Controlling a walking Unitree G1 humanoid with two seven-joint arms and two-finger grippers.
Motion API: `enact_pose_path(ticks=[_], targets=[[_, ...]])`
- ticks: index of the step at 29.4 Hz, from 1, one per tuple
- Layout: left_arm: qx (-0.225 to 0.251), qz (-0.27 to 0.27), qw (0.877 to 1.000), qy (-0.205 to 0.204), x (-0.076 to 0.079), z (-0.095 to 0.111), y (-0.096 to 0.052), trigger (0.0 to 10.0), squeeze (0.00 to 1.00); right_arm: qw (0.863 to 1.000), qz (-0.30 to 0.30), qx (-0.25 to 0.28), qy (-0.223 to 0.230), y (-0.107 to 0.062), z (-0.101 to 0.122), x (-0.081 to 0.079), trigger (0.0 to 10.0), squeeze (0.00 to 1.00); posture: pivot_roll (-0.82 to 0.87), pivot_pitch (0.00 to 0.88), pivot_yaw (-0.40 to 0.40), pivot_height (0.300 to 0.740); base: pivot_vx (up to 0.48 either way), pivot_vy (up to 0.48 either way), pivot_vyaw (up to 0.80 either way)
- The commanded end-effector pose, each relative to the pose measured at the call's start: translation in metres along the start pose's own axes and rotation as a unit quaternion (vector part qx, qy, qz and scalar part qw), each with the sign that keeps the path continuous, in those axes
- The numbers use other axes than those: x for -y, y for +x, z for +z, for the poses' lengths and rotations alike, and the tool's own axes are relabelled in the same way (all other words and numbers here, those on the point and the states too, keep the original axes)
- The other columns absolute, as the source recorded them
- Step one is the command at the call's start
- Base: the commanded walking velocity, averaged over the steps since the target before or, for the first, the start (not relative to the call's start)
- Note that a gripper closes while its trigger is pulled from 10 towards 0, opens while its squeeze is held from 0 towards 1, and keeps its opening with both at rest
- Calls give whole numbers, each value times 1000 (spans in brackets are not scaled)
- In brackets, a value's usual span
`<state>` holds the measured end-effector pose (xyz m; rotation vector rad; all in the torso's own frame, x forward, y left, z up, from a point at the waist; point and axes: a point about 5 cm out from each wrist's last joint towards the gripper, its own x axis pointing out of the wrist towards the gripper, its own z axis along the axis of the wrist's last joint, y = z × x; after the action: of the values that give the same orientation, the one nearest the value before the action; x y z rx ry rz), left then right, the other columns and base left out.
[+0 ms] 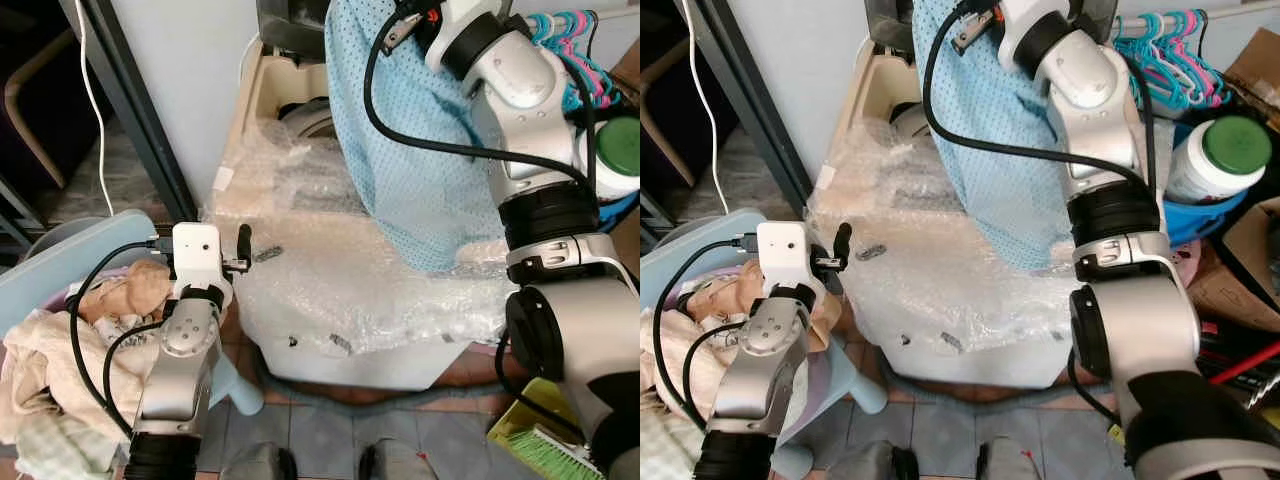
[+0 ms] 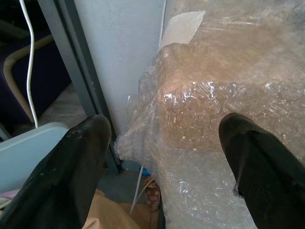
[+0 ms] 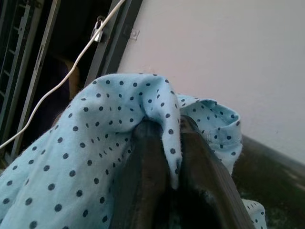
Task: Clothes washing
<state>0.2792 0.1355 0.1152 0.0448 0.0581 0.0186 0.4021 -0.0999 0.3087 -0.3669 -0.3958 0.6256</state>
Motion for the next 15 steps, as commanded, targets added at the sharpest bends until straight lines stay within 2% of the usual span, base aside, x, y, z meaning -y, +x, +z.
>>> enact_pose_path(ticks=[1,2,3,4,5,7,8,9,10,11,12,13,14,15], targets=[[-12,3,1000,8,-2,-2,-4,10000,0,998,-5,-67,16,3,-19,-5,10000,0,-9,70,32,740,0,0,0],[-15,4,1000,9,-3,-3,-5,10000,0,996,-9,-90,19,2,-26,-6,10000,0,-8,71,31,740,0,0,0],[-33,7,999,12,-7,-6,-9,10000,0,984,-20,-179,-8,-4,-53,-12,10000,0,-2,73,29,740,0,0,0],[-33,7,999,12,-7,-6,-9,10000,0,984,-20,-179,-8,-4,-53,-12,10000,0,-2,73,29,740,0,0,0],[-52,10,998,15,-11,-11,-14,10000,0,970,-59,-235,11,-14,-71,-9,10000,0,11,75,24,740,0,0,0],[-65,12,998,20,-16,-17,-20,10000,0,961,-110,-247,54,-21,-78,0,10000,0,16,77,22,740,0,0,0],[-72,19,997,21,-21,-21,-25,10000,0,944,-210,-238,88,-33,-77,24,10000,0,23,80,19,740,0,0,0],[-74,23,997,22,-23,-22,-27,10000,0,929,-263,-237,104,-41,-78,37,10000,0,23,82,18,740,0,0,0],[-74,23,997,22,-23,-22,-27,10000,0,929,-263,-237,104,-41,-78,37,10000,0,23,82,18,740,0,0,0],[-73,23,997,22,-23,-21,-27,10000,0,916,-308,-222,130,-49,-76,49,10000,0,24,85,17,740,0,0,0],[-72,23,997,22,-22,-21,-27,10000,0,896,-368,-200,145,-61,-72,68,10000,1000,24,87,15,740,0,0,0],[-72,23,997,22,-22,-20,-27,10000,0,891,-386,-193,139,-66,-70,74,10000,1000,24,87,15,740,0,0,0],[-72,22,997,23,-21,-20,-26,10000,0,892,-403,-176,103,-70,-63,84,10000,1000,23,88,15,740,0,0,0],[-73,22,997,23,-21,-19,-26,10000,0,904,-403,-141,21,-69,-45,94,10000,1000,21,89,14,740,0,0,0]])
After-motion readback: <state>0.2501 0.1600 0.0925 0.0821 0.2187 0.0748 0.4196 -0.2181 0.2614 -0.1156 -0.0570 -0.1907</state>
